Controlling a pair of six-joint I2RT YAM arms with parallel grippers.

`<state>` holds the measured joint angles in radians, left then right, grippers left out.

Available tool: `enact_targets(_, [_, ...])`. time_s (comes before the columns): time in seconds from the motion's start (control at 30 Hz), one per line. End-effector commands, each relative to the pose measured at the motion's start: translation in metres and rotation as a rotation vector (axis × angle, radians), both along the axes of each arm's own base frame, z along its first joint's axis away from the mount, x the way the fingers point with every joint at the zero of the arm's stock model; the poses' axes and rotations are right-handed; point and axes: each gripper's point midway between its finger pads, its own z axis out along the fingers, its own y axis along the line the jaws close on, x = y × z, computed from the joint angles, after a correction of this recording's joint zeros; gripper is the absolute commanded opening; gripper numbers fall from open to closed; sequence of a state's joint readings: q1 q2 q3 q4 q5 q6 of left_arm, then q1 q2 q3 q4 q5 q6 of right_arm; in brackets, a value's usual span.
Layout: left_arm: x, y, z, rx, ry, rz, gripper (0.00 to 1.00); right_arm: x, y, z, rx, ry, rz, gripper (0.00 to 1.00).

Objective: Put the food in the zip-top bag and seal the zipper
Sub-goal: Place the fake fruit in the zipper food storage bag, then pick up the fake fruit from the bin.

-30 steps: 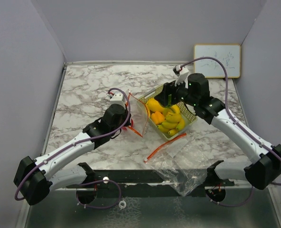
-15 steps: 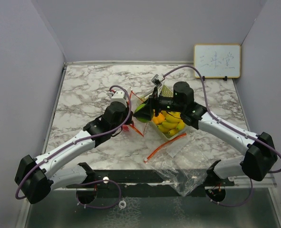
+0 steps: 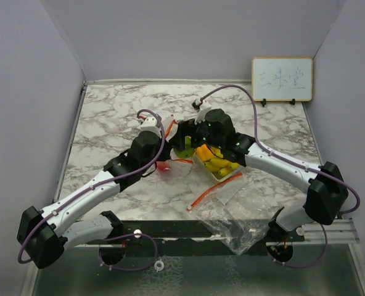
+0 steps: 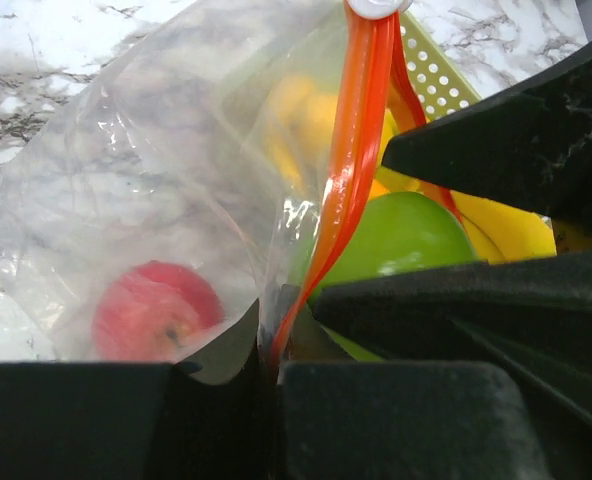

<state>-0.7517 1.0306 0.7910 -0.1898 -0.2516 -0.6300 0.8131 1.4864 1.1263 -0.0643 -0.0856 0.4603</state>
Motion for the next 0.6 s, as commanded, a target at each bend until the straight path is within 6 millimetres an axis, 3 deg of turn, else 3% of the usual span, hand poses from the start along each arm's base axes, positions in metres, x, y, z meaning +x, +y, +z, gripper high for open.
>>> enact_targets(0.0, [-0.007,-0.015,0.013,-0.06,-0.003,-0.057,0.0,0.016,-0.014,0.024,-0.029,-0.096,-0.113,1.0])
enact_targets(0.13, [-0.004,-0.004,-0.002,-0.02,0.017,-0.009,0.0,0.011,-0.026,0.047,-0.016,-0.154,-0.119,1.0])
enact_targets(0.33, [-0.002,0.011,-0.013,0.05,0.032,0.04,0.0,0.016,-0.074,0.079,-0.054,-0.261,-0.296,1.0])
enact_targets(0.47, [-0.002,0.022,0.001,0.049,0.006,0.076,0.0,0.025,-0.106,0.083,-0.133,-0.285,-0.434,1.0])
enact_targets(0.57, [-0.005,0.032,0.028,-0.021,-0.05,0.118,0.0,0.037,-0.117,0.064,-0.219,-0.261,-0.466,1.0])
